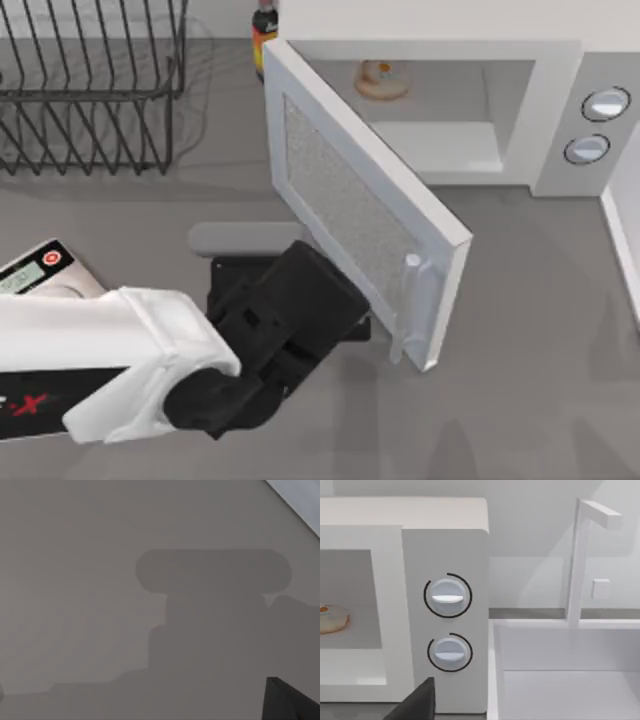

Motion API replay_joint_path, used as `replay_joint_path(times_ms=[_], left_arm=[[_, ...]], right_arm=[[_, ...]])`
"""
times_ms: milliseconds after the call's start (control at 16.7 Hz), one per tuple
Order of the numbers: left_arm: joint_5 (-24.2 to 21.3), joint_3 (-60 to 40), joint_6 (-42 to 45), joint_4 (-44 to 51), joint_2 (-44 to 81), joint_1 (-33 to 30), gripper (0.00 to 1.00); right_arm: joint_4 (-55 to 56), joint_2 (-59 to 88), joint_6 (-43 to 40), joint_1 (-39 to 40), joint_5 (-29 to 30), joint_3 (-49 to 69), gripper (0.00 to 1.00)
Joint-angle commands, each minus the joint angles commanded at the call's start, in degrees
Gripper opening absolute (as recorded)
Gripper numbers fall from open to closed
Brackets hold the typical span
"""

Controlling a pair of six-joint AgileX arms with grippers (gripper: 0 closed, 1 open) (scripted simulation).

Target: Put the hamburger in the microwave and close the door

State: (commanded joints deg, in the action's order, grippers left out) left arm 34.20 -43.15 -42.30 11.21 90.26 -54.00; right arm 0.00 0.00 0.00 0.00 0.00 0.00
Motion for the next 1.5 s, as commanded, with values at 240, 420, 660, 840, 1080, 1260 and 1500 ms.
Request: replay_joint_path(times_ms=[240, 420, 660, 840, 1080, 1260, 1500], left_arm=[[-0.13, -0.02, -0.04, 0.00, -0.09, 0.13, 0.00], [1.08, -4.05, -2.31, 2.24, 3.73, -1.90, 0.00], [3.14, -15.32, -7.31, 7.22, 12.29, -6.66, 0.00], [4.22, -21.21, -10.17, 10.11, 16.85, -9.33, 0.00], [4.48, -22.12, -10.74, 10.63, 17.67, -9.80, 0.00], [5.31, -23.19, -10.70, 11.93, 18.04, -8.24, 0.00], [6.63, -32.16, -13.27, 17.13, 24.95, -10.54, 0.00]], right_arm=[[0.00, 0.00, 0.00, 0.00, 0.00, 0.00, 1.00], [0.00, 0.00, 0.00, 0.00, 0.00, 0.00, 1.00], [0.00, 0.00, 0.00, 0.00, 0.00, 0.00, 1.00], [0.00, 0.00, 0.00, 0.00, 0.00, 0.00, 1.00], [0.00, 0.00, 0.00, 0.00, 0.00, 0.00, 1.00], [0.00, 0.00, 0.00, 0.00, 0.00, 0.00, 1.00], [0.00, 0.00, 0.00, 0.00, 0.00, 0.00, 1.00]])
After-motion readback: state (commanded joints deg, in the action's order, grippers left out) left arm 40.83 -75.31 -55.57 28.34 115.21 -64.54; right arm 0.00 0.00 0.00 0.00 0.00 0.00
